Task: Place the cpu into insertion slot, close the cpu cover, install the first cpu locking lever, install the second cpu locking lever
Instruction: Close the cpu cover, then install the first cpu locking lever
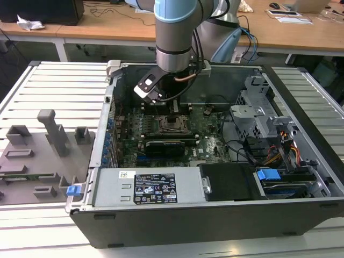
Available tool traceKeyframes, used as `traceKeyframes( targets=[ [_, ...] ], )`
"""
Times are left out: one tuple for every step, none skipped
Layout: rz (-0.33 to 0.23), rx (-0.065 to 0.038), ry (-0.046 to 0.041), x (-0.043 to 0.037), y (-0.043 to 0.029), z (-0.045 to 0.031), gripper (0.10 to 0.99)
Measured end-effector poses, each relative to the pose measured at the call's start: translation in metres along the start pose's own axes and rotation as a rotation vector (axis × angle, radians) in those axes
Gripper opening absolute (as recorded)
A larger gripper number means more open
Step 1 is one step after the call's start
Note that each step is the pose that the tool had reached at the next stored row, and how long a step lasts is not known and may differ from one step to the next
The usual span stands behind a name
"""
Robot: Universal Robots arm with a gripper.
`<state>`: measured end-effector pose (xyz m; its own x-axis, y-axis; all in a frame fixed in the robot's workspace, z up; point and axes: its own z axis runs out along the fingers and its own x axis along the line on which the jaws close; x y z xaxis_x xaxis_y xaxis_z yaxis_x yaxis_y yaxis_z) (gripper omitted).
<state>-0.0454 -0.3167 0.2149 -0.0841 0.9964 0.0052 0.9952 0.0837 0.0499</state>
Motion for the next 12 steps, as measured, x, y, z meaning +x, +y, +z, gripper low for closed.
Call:
traceKeyframes(
  targets=[
    [0.0,0.0,0.0,0.0001,0.0,0.0,0.157],
    [0.0,0.0,-0.0001,0.0001,0.0001,-0.0006,0.157],
    [0.0,0.0,-0.0001,0.0001,0.0001,-0.0011,0.157],
    [0.0,0.0,0.0,0.0001,0.0002,-0.0017,0.157],
    [0.0,0.0,0.0,0.0001,0.0002,-0.0022,0.157],
    [0.0,0.0,0.0,0.0001,0.0002,-0.0025,0.157],
    [0.0,0.0,-0.0001,0.0001,0.0003,-0.0039,0.157],
    [0.0,0.0,-0.0007,0.0001,0.0004,-0.0067,0.157],
    [0.0,0.0,-0.0012,0.0001,0.0008,-0.0151,0.157],
    [0.0,0.0,-0.0018,0.0002,0.0011,-0.0198,0.157],
    [0.0,0.0,-0.0023,0.0002,0.0013,-0.0234,0.157],
    [0.0,0.0,-0.0025,0.0002,0.0014,-0.0259,0.157]
  ],
)
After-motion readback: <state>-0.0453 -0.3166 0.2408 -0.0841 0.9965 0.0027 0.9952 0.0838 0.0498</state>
